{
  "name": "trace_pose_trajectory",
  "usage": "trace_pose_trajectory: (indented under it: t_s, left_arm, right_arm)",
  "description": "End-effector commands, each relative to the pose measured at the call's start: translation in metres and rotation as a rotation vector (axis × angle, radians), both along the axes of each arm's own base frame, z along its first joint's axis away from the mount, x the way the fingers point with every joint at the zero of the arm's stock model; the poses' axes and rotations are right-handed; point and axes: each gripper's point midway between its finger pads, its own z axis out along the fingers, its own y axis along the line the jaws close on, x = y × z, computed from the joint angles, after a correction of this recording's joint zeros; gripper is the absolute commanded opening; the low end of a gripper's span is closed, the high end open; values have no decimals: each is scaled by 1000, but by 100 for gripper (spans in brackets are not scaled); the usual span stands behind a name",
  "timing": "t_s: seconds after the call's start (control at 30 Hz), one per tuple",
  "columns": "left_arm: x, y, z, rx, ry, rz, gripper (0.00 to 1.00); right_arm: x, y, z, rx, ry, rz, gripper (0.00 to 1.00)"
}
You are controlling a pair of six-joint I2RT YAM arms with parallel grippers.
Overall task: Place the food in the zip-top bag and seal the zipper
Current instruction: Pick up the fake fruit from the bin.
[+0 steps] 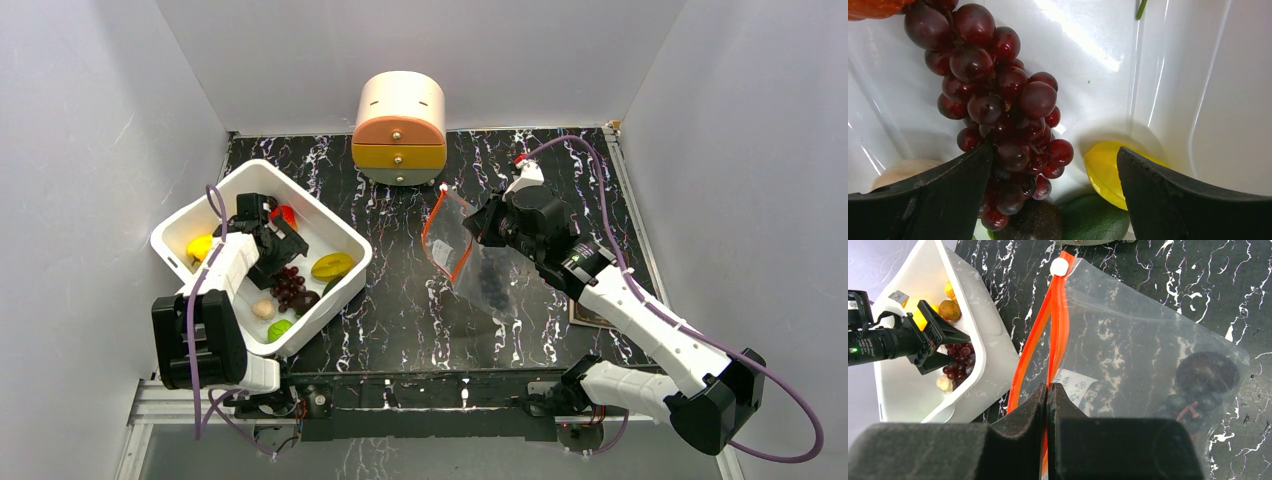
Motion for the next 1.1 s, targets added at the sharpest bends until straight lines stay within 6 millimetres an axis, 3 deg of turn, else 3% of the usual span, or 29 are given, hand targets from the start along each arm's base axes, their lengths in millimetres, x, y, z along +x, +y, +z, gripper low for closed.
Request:
trace_pose_trajectory:
  t_s: [0.0,0.2,0.33,0.5,0.63,0.9,1.07]
  left_arm:
    - [-6,13,16,75,-1,3,92]
    - [-23,30,12,178,74,-47,85]
    - [-29,39,11,229,104,-51,86]
    - [-15,24,-1,144,87,-100,87]
    - [-7,14,-9,88,90,-133,78]
    - [-13,13,-20,84,126,-143,69]
    - [-12,11,-16,81,93,-166,54]
  right_arm:
    - [8,2,26,49,-74,-19,0]
    - [9,2,28,49,-79,-17,0]
    - [9,2,32,52,-87,-17,0]
    - [9,2,35,53,-94,-15,0]
    - [8,3,37,60,-97,-9,0]
    - [5,-1,38,60,-97,-19,0]
    - [5,0,39,66,-95,-17,0]
